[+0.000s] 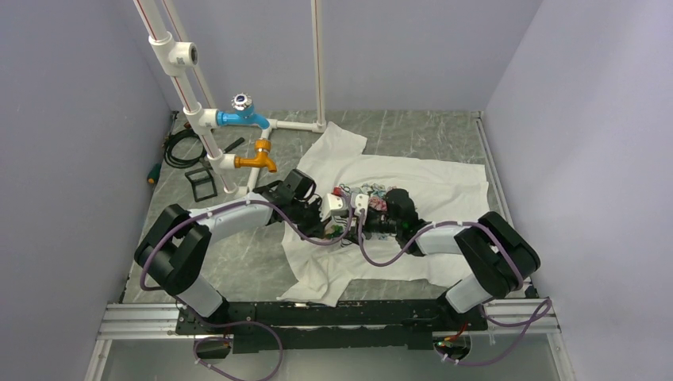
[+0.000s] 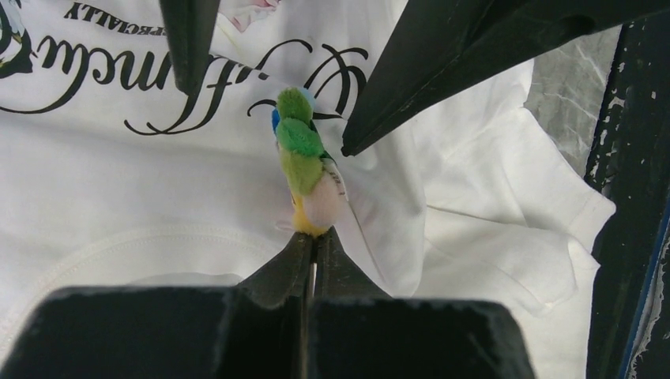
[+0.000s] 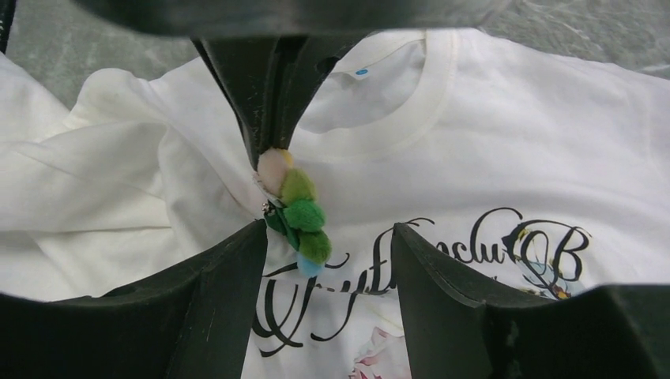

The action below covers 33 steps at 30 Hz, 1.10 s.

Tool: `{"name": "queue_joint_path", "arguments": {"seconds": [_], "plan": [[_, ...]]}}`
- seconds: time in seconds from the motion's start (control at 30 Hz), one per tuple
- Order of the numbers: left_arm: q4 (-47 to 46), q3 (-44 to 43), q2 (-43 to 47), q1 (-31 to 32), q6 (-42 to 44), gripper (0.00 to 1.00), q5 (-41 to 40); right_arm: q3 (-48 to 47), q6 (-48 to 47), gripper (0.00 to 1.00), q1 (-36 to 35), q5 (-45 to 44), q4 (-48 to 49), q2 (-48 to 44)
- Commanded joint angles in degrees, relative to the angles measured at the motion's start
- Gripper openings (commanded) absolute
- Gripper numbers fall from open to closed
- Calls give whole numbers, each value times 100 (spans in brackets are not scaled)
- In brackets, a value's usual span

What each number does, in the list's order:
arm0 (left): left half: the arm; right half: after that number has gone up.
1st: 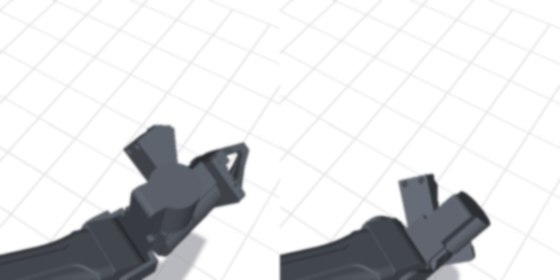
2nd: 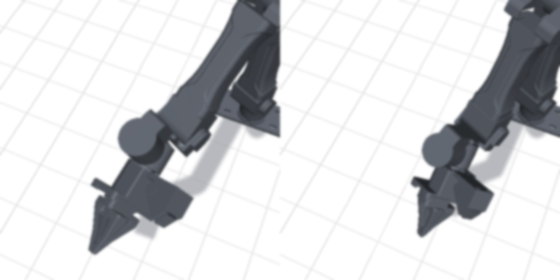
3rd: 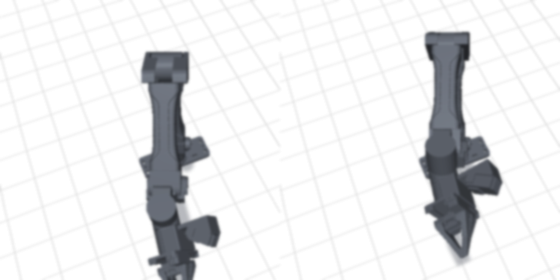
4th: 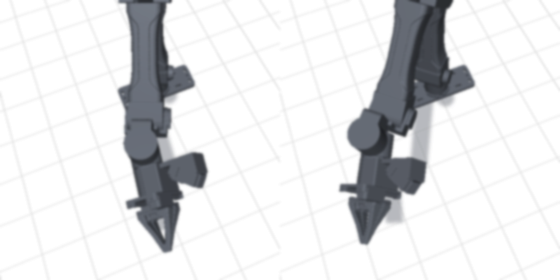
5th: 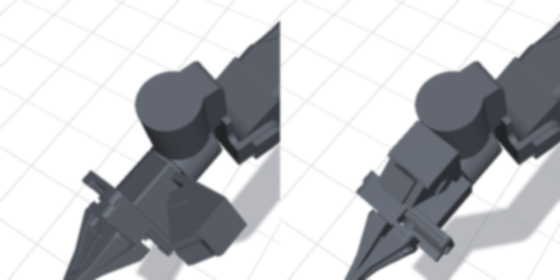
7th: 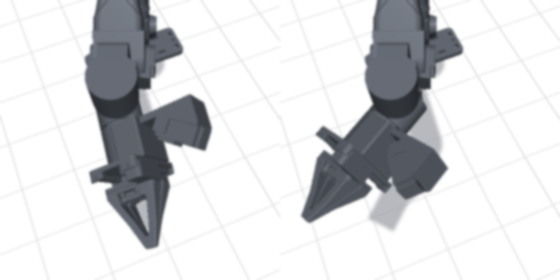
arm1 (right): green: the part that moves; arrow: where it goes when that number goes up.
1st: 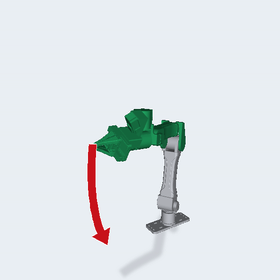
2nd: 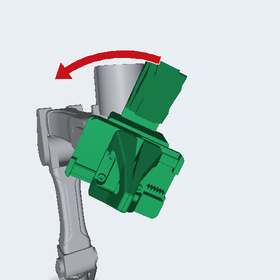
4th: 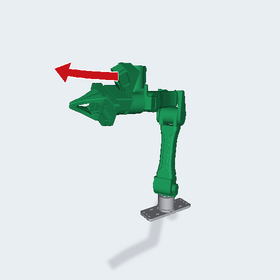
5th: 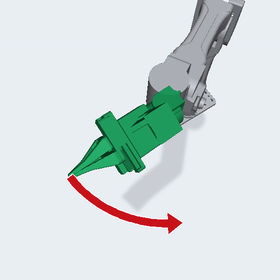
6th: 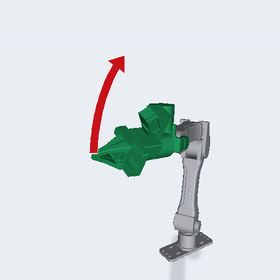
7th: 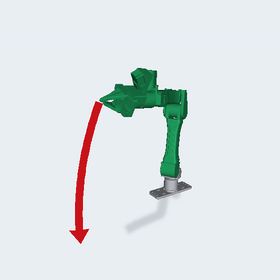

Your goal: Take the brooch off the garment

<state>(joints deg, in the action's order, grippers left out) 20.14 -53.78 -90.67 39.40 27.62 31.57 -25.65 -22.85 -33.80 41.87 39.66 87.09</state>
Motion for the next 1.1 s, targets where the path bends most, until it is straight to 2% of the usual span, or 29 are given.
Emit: {"name": "queue_joint_path", "arguments": {"seconds": [0.0,0.23,0.6,0.63,0.77,1.07], "plan": [[-180,-63,125,-107,12,0,294,-114,-22,61,-54,417,207,142],[-197,-119,81,-143,-54,0,370,-295,53,54,-131,466,121,423],[-224,-107,44,-156,-36,0,453,-371,442,57,-188,331,378,706],[-239,-97,41,-152,-37,0,224,-370,474,59,-196,335,403,718],[-301,-70,76,-156,-33,0,509,-341,650,61,-215,171,592,767],[-625,244,269,-320,-63,0,692,180,1028,61,83,48,873,229]]}}
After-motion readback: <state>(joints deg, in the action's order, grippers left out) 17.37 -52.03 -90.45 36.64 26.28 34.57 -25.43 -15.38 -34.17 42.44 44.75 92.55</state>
